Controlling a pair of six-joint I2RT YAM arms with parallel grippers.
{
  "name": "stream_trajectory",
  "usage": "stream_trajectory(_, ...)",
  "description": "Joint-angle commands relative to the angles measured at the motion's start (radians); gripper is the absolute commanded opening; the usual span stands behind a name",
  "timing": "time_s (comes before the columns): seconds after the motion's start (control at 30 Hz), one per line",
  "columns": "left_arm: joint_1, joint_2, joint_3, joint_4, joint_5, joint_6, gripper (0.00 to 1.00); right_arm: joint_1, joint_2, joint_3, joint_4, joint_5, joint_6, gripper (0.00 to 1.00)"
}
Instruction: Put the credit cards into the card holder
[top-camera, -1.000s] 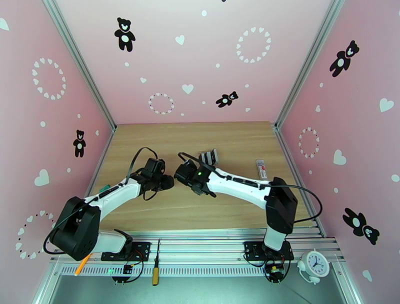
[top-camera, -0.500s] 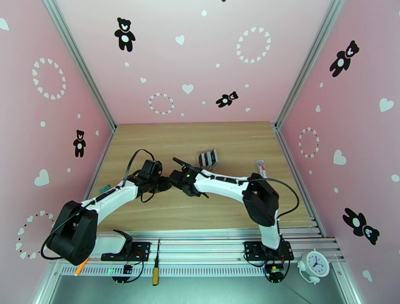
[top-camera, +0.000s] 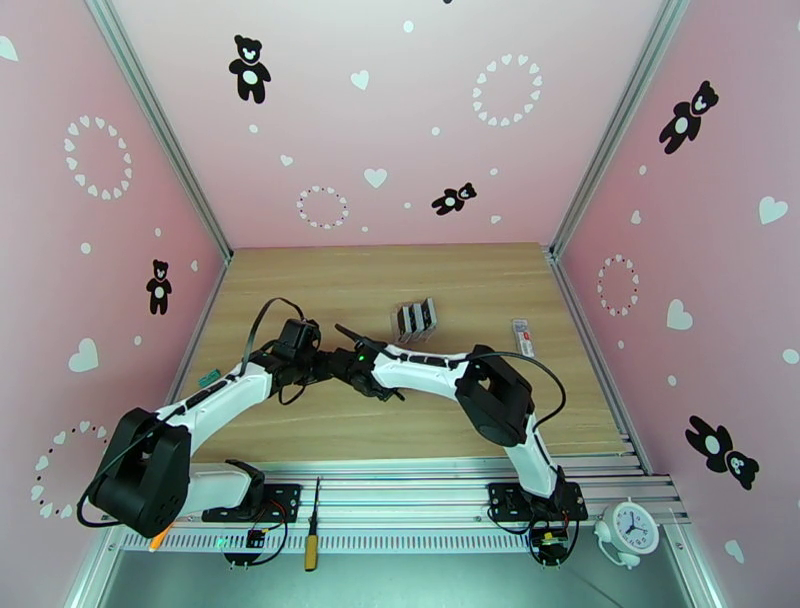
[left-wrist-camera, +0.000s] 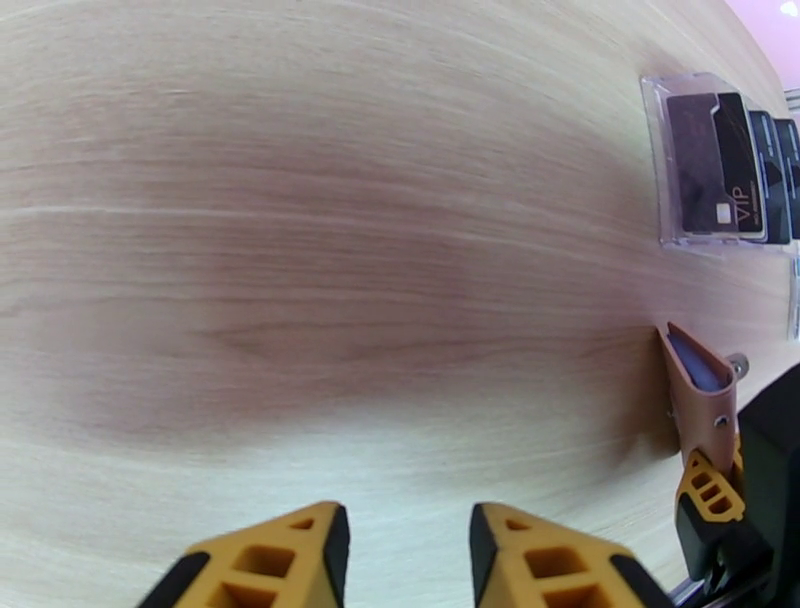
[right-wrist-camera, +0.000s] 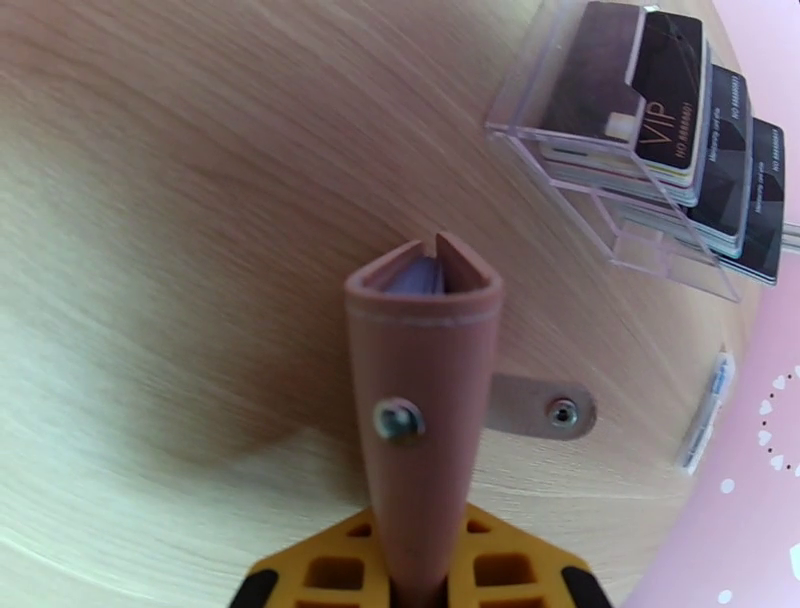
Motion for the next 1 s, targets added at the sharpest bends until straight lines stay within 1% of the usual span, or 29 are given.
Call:
stream_trajectory(0.0,0.01,-0.023,-0.007,-0.01,-0.021,0.004,0.4,0.009,0.038,0.019,0.081,-0.167,0.023,0.08)
stream_trajectory(0.13,0.011,-0.021,-0.008,-0.007,-0.021,0.004,0.4,0.008,0.044,0.015,0.125,-0.259,0.029,0.13)
stream_trajectory(0.23,0.011,-0.019,-0.007,-0.004,-0.018,0.006,0.4,-0.002,0.048,-0.005,0.191,-0.376,0.041,0.14)
stream_trajectory(0.3,0.011,-0.019,-0.007,-0.005,-0.016,0.006,0.4,-0.01,0.056,-0.01,0.229,-0.446,0.048,0.17)
stream_trajectory(0.43,0.011,-0.024,-0.011,-0.005,-0.014,0.007,0.4,-0.018,0.069,-0.006,0.254,-0.504,0.052,0.26)
stream_trajectory(0.63,0.011,-0.022,-0.013,-0.003,-0.011,0.007,0.4,-0.03,0.067,-0.015,0.286,-0.57,0.055,0.29)
stream_trajectory(0.8,0.011,-0.015,-0.01,-0.001,-0.008,0.004,0.4,-0.052,0.067,-0.045,0.356,-0.687,0.081,0.35)
stream_trajectory(0.97,0.011,-0.012,-0.013,0.004,0.008,-0.001,0.41,-0.068,0.07,-0.058,0.372,-0.717,0.086,0.39)
